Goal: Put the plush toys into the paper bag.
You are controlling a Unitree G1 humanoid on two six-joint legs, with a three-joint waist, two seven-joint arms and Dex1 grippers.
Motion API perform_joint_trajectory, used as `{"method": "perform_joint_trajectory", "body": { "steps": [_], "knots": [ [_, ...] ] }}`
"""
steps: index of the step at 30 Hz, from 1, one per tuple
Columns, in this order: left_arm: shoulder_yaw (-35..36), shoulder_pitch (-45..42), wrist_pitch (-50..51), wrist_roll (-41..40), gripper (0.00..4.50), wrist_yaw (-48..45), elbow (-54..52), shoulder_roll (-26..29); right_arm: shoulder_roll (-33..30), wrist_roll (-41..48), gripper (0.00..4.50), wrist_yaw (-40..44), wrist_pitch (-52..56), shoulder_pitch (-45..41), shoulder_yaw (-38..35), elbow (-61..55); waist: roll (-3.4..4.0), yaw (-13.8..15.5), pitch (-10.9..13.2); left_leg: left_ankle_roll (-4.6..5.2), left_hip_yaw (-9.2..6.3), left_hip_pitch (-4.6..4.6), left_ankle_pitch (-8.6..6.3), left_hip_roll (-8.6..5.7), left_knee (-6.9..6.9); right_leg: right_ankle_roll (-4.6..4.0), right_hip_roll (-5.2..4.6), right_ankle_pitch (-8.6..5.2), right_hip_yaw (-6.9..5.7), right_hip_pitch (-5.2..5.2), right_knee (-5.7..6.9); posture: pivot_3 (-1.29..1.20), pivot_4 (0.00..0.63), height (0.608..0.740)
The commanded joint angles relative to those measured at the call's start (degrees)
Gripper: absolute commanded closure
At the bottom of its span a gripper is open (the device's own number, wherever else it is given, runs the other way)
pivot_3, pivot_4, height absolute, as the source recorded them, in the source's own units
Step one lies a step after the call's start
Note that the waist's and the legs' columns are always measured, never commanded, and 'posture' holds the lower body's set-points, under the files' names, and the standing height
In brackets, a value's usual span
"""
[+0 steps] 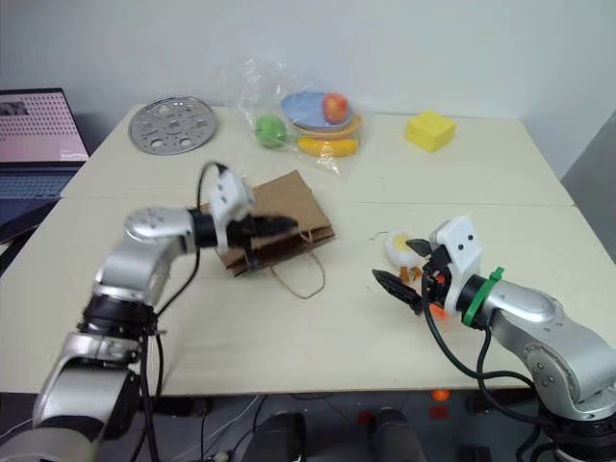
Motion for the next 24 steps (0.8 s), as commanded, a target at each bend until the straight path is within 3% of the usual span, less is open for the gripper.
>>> {"method": "perform_joint_trajectory", "body": {
  "steps": [1, 2, 5, 15, 16, 24],
  "knots": [
    [2.4, -1.9, 4.3, -4.1, 4.48, -1.5, -2.7, 0.3, 3.0, -3.3, 0.0, -2.7, -2.3, -4.3, 2.9, 1.4, 0.01, -0.1, 0.0, 0.0, 0.01, 0.01, 0.0, 0.01, 0.0, 0.0, 0.01, 0.0, 0.0, 0.0, 0.0, 0.0, 0.15, 0.74],
    [2.8, -2.3, 5.2, -4.6, 4.48, -1.4, -2.9, 0.3, 3.9, -3.5, 0.0, -3.0, -2.2, -4.9, 3.4, 1.8, 0.01, 0.0, 0.0, 0.0, -0.01, 0.0, 0.0, 0.0, 0.01, 0.0, 0.01, 0.0, -0.01, -0.01, 0.04, 0.0, 0.15, 0.74],
    [3.3, -3.1, 9.2, -7.2, 4.5, -2.7, -6.2, 1.6, 7.9, -4.5, 0.61, -3.7, -2.6, -8.6, 6.4, 4.0, 0.0, 0.1, 0.0, 0.0, -0.05, -0.02, 0.0, 0.02, 0.0, 0.01, 0.03, 0.0, -0.06, -0.02, 0.06, 0.0, 0.15, 0.74],
    [5.3, -0.8, 14.0, -12.2, 4.5, -1.1, -13.3, 1.4, 19.1, -12.7, 4.3, -2.6, -10.0, -16.5, 15.7, 17.4, 0.0, 0.2, 0.0, 0.0, -0.06, -0.03, 0.0, 0.03, 0.01, 0.01, 0.05, 0.0, -0.07, -0.07, 0.16, 0.0, 0.15, 0.74],
    [5.3, -0.3, 14.4, -12.8, 4.5, -1.4, -14.3, 1.7, 20.1, -13.7, 4.46, -2.4, -11.2, -16.7, 16.5, 19.5, 0.0, 0.2, 0.0, 0.0, -0.07, -0.03, 0.0, 0.03, 0.01, 0.01, 0.05, 0.0, -0.07, -0.07, 0.16, 0.0, 0.15, 0.74],
    [6.4, 1.0, 17.6, -16.0, 4.5, -0.8, -18.1, 2.6, 27.7, -19.5, 4.46, -1.3, -18.9, -21.0, 18.9, 32.8, 0.0, 0.1, 0.0, -0.01, -0.04, -0.02, 0.01, 0.03, 0.03, 0.0, 0.05, 0.0, -0.05, -0.1, 0.24, 0.0, 0.15, 0.74]
  ]
}}
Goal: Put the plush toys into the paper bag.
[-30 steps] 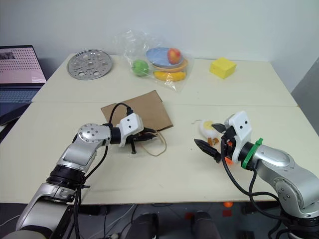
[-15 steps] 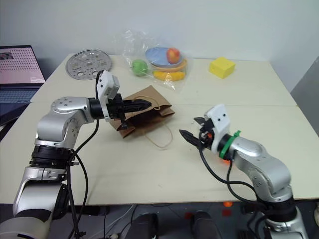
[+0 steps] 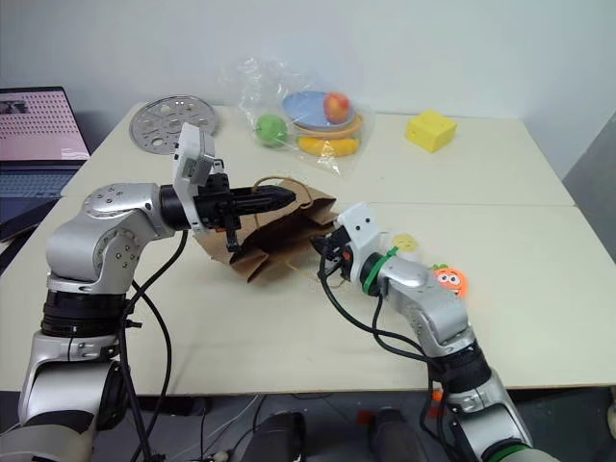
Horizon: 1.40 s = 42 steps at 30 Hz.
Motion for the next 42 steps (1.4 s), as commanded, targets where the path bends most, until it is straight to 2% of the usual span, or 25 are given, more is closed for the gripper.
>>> {"method": "perform_joint_trajectory", "body": {
  "steps": [1, 7, 11, 20, 22, 25, 36, 42],
  "knots": [
    [2.0, -0.3, 0.5, -2.0, 4.5, 0.6, -2.5, 0.7, 3.1, -2.4, 4.46, 0.6, -4.9, -3.3, 0.7, 4.9, 0.0, 0.0, 0.0, 0.0, -0.01, 0.0, 0.0, 0.01, 0.0, 0.0, 0.0, 0.0, -0.01, 0.0, 0.01, 0.0, 0.15, 0.74],
    [2.4, -0.6, -2.0, -0.2, 4.5, 3.3, -0.9, 0.6, 7.5, -9.4, 4.46, -0.5, -10.4, -5.4, 4.0, 18.5, 0.0, 0.0, 0.0, 0.0, 0.0, 0.01, 0.0, 0.01, -0.02, 0.0, 0.02, 0.0, 0.0, -0.02, 0.01, 0.0, 0.15, 0.74],
    [3.6, -2.7, -2.2, -0.2, 4.5, 6.1, 1.5, 0.1, 8.1, -12.7, 4.46, 0.0, -11.1, -5.0, 5.3, 23.0, 0.0, 0.1, 0.0, -0.01, 0.0, -0.01, 0.0, 0.0, -0.03, 0.0, 0.0, 0.0, 0.0, -0.04, 0.01, 0.0, 0.15, 0.74],
    [6.9, -10.7, -5.7, 1.0, 4.5, 11.7, 10.5, -0.6, 10.2, -15.4, 4.46, -1.0, -11.7, -4.9, 4.1, 25.7, 0.0, 0.0, 0.0, -0.01, -0.02, 0.0, 0.0, 0.02, -0.03, 0.0, 0.03, 0.01, -0.03, -0.05, 0.05, 0.0, 0.15, 0.74],
    [7.8, -13.7, -9.3, 2.6, 4.5, 14.0, 12.6, -0.7, 10.0, -16.3, 4.46, -0.5, -11.9, -4.8, 4.8, 26.1, 0.0, 0.0, 0.0, -0.01, 0.0, 0.0, 0.0, 0.01, -0.03, 0.01, 0.02, 0.01, -0.02, -0.05, 0.05, 0.0, 0.15, 0.74],
    [8.9, -16.3, -8.6, 1.2, 4.5, 15.1, 12.3, -0.6, 10.1, -16.9, 4.46, -0.8, -11.4, -4.8, 4.2, 26.3, 0.0, 0.0, 0.0, -0.01, 0.0, -0.01, -0.01, 0.01, -0.03, 0.01, 0.02, 0.01, -0.02, -0.06, 0.04, 0.0, 0.15, 0.74],
    [11.2, -17.2, -7.2, -3.1, 4.5, 16.0, 7.9, -1.4, 10.4, -18.2, 4.46, -1.5, -10.3, -5.4, 3.1, 27.4, 0.0, 0.0, 0.0, -0.02, -0.01, 0.0, -0.01, 0.02, -0.03, 0.02, 0.02, 0.02, -0.03, -0.06, 0.07, 0.0, 0.15, 0.74],
    [10.8, -14.1, -8.8, -1.9, 4.5, 15.4, 8.0, -0.9, 10.0, -18.5, 4.46, -1.6, -10.4, -6.2, 2.0, 28.5, 0.0, -0.1, 0.0, -0.02, 0.0, 0.0, 0.0, 0.01, -0.04, 0.02, 0.02, 0.02, -0.02, -0.06, 0.06, 0.0, 0.15, 0.74]
  ]
}}
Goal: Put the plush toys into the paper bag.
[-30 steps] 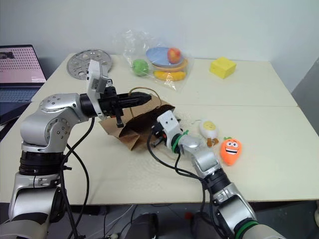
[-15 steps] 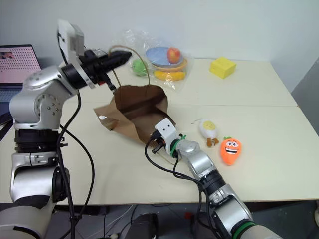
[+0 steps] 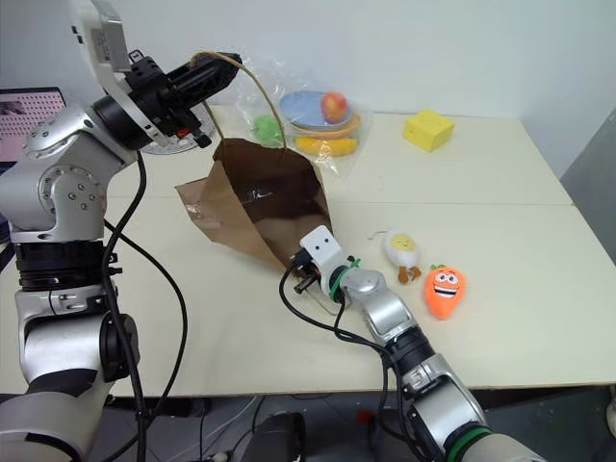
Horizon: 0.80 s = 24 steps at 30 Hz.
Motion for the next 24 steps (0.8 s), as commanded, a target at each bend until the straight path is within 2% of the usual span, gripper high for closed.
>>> {"method": "perform_joint_trajectory", "body": {
  "steps": [1, 9, 13, 15, 17, 21, 24],
  "knots": [
    [1.8, 0.4, -2.0, -0.2, 4.5, 0.3, -2.6, 0.7, -0.3, -0.5, 4.46, -0.3, 0.3, -0.6, -1.5, 0.9, 0.0, 0.0, 0.0, 0.0, 0.0, 0.0, 0.0, 0.0, 0.0, 0.0, 0.0, 0.0, 0.0, 0.0, 0.0, 0.0, 0.15, 0.74],
    [-1.9, 11.7, -4.3, 2.6, 4.5, -2.4, -7.1, 0.9, 4.0, 7.9, 4.46, 2.7, -2.7, 0.0, -7.6, -8.6, 0.0, 0.0, 0.0, -0.01, 0.01, 0.0, 0.0, 0.02, -0.01, 0.0, -0.01, 0.0, 0.01, -0.01, 0.0, 0.0, 0.15, 0.74],
    [-3.1, 13.1, -4.8, 3.1, 4.5, -3.3, -7.4, 0.3, 2.0, 7.5, 4.46, 5.3, -1.6, 1.3, -5.4, -14.4, 0.0, 0.1, 0.0, -0.01, -0.01, -0.01, 0.0, 0.04, -0.03, 0.0, 0.0, 0.0, -0.04, -0.02, 0.01, 0.0, 0.15, 0.74],
    [-3.3, 12.7, -4.8, 3.0, 4.5, -3.4, -7.2, 0.1, 1.8, 8.6, 4.09, 5.6, -0.5, 2.1, -5.7, -17.6, 0.0, 0.2, 0.0, -0.01, -0.01, -0.01, 0.0, 0.01, -0.02, 0.0, -0.02, 0.0, -0.03, -0.01, -0.01, 0.0, 0.15, 0.74],
    [-3.5, 12.5, -4.7, 3.0, 4.5, -3.6, -7.1, 0.1, 0.8, 10.9, 3.51, 6.5, 1.8, 3.0, -7.2, -23.0, 0.0, 0.2, 0.0, -0.01, 0.02, -0.01, 0.0, 0.0, -0.01, 0.0, -0.04, 0.0, 0.0, 0.0, -0.02, 0.0, 0.15, 0.74],
    [-4.0, 12.7, -4.7, 3.1, 4.5, -4.3, -7.2, 0.2, -2.4, 15.5, 2.05, 7.2, 6.5, 4.0, -10.0, -32.4, 0.0, 0.2, 0.0, -0.01, 0.03, -0.01, 0.0, -0.01, 0.0, 0.0, -0.05, 0.0, 0.0, 0.0, -0.02, 0.0, 0.15, 0.74],
    [-4.0, 12.6, -4.6, 3.2, 4.5, -4.2, -7.0, -0.2, -7.8, 22.7, 0.98, 8.7, 12.3, 7.1, -14.9, -45.0, 0.0, 0.3, 0.0, -0.01, -0.01, -0.01, 0.0, 0.01, -0.01, 0.0, -0.04, 0.0, -0.04, 0.01, -0.02, 0.0, 0.15, 0.74]
  ]
}}
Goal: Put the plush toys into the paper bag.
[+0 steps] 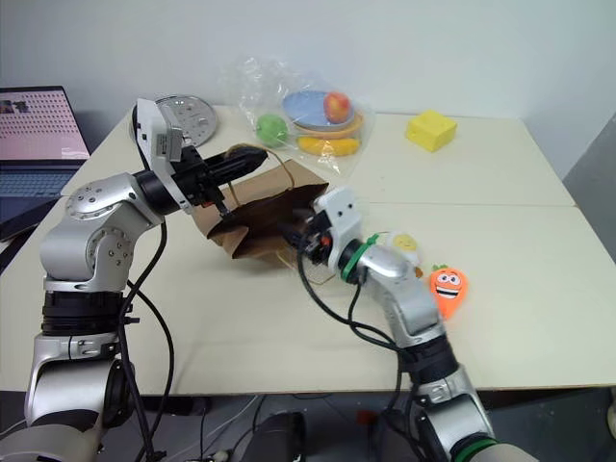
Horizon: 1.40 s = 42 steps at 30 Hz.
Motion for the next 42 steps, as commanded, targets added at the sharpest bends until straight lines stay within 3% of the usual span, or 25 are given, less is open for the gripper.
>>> {"method": "perform_joint_trajectory", "body": {
  "steps": [1, 3, 7, 9, 11, 16, 24, 29, 33, 42],
  "knots": [
    [0.3, -1.5, -0.9, 0.0, 4.5, 0.1, -1.6, -0.1, -6.1, 8.1, 0.62, 1.7, 6.4, 3.8, -6.6, -15.6, 0.0, 0.2, 0.0, 0.0, 0.0, -0.01, 0.0, 0.0, -0.01, 0.0, 0.0, 0.0, 0.0, 0.0, -0.01, 0.0, 0.15, 0.74],
    [0.2, -1.7, -0.9, 0.1, 4.5, 0.2, -1.5, -0.3, -9.5, 10.3, 0.06, 1.1, 9.0, 5.8, -8.8, -19.9, 0.0, 0.3, 0.0, -0.03, -0.01, -0.03, -0.02, -0.03, -0.03, 0.0, -0.02, 0.0, 0.01, 0.03, -0.07, 0.0, 0.15, 0.74],
    [0.2, -1.7, -0.1, -0.5, 4.5, -0.2, -1.9, -0.5, -18.3, 6.7, 0.06, -4.9, 13.4, 13.6, -15.2, -26.5, 0.0, 0.1, 0.0, -0.04, 0.01, -0.01, -0.03, -0.04, -0.02, 0.0, -0.04, -0.01, 0.03, 0.07, -0.1, 0.0, 0.15, 0.74],
    [0.3, -1.6, -0.1, -0.4, 4.5, -0.2, -2.0, -0.3, -19.6, 6.3, 0.06, -7.8, 14.8, 17.4, -18.1, -28.8, 0.0, 0.1, 0.0, -0.03, 0.01, 0.0, -0.02, -0.04, -0.01, -0.01, -0.03, -0.02, 0.05, 0.06, -0.1, 0.0, 0.15, 0.74],
    [0.2, -0.9, -0.2, -0.3, 4.5, -0.3, -2.1, -0.5, -20.9, 3.6, 0.06, -11.1, 17.0, 27.4, -21.0, -34.0, 0.0, 0.1, 0.0, -0.03, 0.01, 0.02, -0.02, -0.03, -0.01, -0.01, 0.0, -0.02, 0.06, 0.06, -0.09, 0.0, 0.15, 0.74],
    [-0.1, -0.4, 0.2, -0.7, 4.5, -0.1, -2.6, -1.1, -19.1, 0.9, 0.06, -16.2, 18.1, 39.7, -21.3, -38.8, -0.01, -0.2, 0.0, -0.04, 0.01, 0.05, -0.04, -0.05, -0.02, 0.09, -0.01, -0.12, 0.09, 0.09, -0.09, 0.0, 0.15, 0.74],
    [-0.5, -0.7, -0.3, 0.0, 4.5, -0.3, -1.6, -1.3, -16.1, -0.7, 0.06, -20.0, 20.1, 41.7, -18.3, -35.5, -0.02, -0.1, 0.0, -0.02, 0.05, 0.13, 0.0, -0.06, 0.09, -0.04, -0.05, -0.28, 0.18, 0.18, -0.11, 0.0, 0.15, 0.74],
    [-0.5, -0.5, 0.0, 0.0, 4.5, 0.0, -2.1, -1.3, -17.2, -4.6, 0.06, -20.0, 14.9, 40.5, -14.4, -28.0, -0.02, -0.1, 0.0, -0.02, 0.09, 0.12, 0.0, -0.09, 0.1, -0.09, -0.06, -0.21, 0.21, 0.18, -0.14, 0.0, 0.15, 0.74],
    [0.0, -0.3, 0.3, -0.2, 4.5, 0.0, -2.4, -0.6, -18.3, -7.0, 0.97, -20.0, 12.3, 40.8, -14.4, -25.1, -0.02, 0.0, 0.0, -0.02, 0.05, 0.09, -0.01, -0.09, 0.04, -0.11, -0.05, -0.14, 0.14, 0.17, -0.15, 0.0, 0.15, 0.74],
    [0.0, -0.1, 0.5, -0.2, 4.5, 0.7, -3.1, -0.6, -21.3, -8.3, 4.18, -17.2, 6.2, 41.0, -17.4, -23.2, -0.02, 0.0, 0.0, -0.02, 0.04, 0.09, -0.01, -0.09, 0.03, -0.04, -0.02, -0.17, 0.14, 0.17, -0.11, 0.0, 0.15, 0.74]
  ]
}}
